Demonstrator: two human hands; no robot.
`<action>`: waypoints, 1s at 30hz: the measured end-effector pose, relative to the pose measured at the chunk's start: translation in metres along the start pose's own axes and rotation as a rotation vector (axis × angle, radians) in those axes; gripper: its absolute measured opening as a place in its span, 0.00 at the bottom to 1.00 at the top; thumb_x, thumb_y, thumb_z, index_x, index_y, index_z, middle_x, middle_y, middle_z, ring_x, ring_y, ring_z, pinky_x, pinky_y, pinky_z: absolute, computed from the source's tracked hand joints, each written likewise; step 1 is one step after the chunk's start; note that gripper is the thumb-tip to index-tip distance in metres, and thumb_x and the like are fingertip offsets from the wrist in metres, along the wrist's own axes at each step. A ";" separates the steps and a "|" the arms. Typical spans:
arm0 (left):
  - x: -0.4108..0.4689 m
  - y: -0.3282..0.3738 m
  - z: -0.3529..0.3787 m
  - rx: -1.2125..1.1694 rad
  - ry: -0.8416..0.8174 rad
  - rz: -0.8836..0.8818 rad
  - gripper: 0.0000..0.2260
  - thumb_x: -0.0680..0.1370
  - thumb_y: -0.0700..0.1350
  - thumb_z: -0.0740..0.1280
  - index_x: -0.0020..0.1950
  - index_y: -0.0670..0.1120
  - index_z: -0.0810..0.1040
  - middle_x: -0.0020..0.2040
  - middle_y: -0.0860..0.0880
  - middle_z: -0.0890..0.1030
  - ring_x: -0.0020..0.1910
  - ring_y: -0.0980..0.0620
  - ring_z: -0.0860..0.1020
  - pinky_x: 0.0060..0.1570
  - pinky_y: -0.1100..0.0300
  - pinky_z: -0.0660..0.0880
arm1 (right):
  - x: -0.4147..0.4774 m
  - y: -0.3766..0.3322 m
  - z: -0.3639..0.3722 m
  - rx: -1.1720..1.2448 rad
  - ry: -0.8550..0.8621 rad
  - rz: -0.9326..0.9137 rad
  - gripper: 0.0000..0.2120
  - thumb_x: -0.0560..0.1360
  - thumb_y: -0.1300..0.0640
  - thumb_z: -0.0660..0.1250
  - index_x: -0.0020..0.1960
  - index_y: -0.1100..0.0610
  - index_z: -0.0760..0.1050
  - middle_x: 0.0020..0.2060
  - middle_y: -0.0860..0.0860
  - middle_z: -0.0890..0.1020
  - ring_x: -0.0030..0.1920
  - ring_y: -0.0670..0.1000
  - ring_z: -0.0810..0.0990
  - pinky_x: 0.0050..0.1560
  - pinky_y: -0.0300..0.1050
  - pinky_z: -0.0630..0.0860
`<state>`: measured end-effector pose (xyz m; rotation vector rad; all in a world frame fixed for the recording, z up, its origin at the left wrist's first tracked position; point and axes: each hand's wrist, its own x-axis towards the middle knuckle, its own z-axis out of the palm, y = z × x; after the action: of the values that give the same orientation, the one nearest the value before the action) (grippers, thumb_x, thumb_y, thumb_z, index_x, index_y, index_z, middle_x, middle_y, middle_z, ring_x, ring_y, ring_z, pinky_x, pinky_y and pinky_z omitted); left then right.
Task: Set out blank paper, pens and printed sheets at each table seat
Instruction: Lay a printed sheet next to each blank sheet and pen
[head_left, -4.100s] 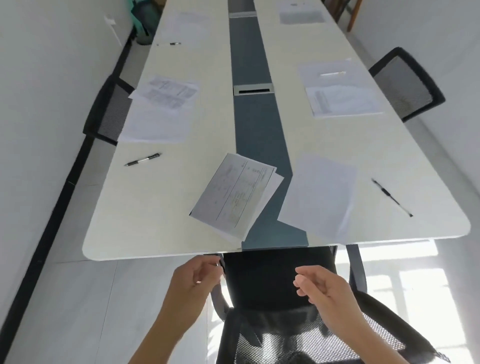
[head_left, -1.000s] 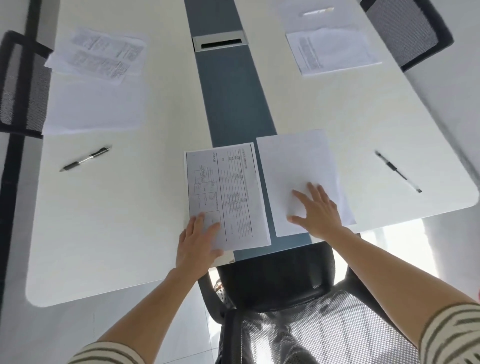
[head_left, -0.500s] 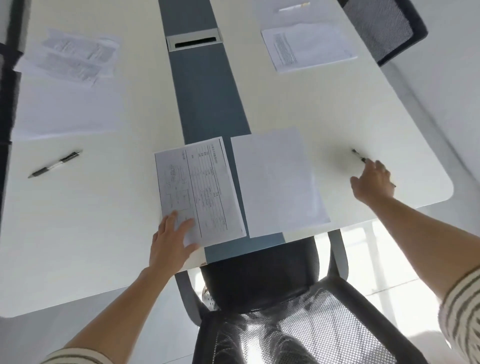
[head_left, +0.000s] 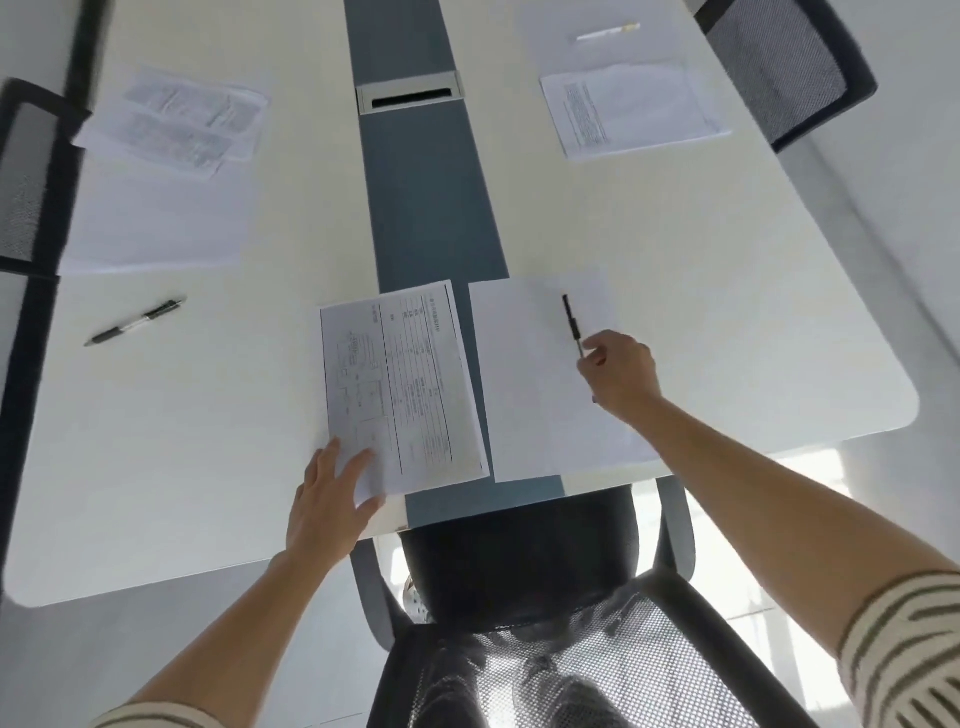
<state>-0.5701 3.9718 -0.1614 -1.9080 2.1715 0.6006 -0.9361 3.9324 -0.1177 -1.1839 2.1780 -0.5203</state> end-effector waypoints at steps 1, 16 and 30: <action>0.000 -0.001 0.001 -0.003 0.000 0.000 0.27 0.75 0.53 0.70 0.72 0.51 0.67 0.77 0.42 0.60 0.75 0.38 0.60 0.67 0.39 0.67 | -0.004 -0.010 0.016 0.014 -0.037 -0.013 0.14 0.75 0.60 0.64 0.60 0.56 0.78 0.46 0.54 0.85 0.45 0.58 0.84 0.54 0.49 0.80; 0.001 -0.011 0.002 -0.003 -0.008 0.042 0.26 0.77 0.55 0.66 0.73 0.55 0.64 0.78 0.45 0.57 0.76 0.40 0.57 0.71 0.44 0.62 | -0.034 0.007 0.067 -0.498 -0.107 0.026 0.39 0.73 0.37 0.67 0.76 0.52 0.57 0.77 0.55 0.57 0.77 0.59 0.54 0.69 0.61 0.65; -0.001 -0.018 0.002 -0.013 -0.022 0.075 0.26 0.78 0.54 0.64 0.75 0.55 0.60 0.79 0.46 0.52 0.77 0.42 0.52 0.73 0.46 0.59 | -0.035 0.012 0.068 -0.348 -0.008 0.026 0.21 0.73 0.44 0.70 0.61 0.54 0.76 0.72 0.54 0.67 0.71 0.57 0.66 0.65 0.57 0.69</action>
<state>-0.5528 3.9714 -0.1657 -1.8243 2.2394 0.6467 -0.8831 3.9644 -0.1642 -1.3286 2.3367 -0.1253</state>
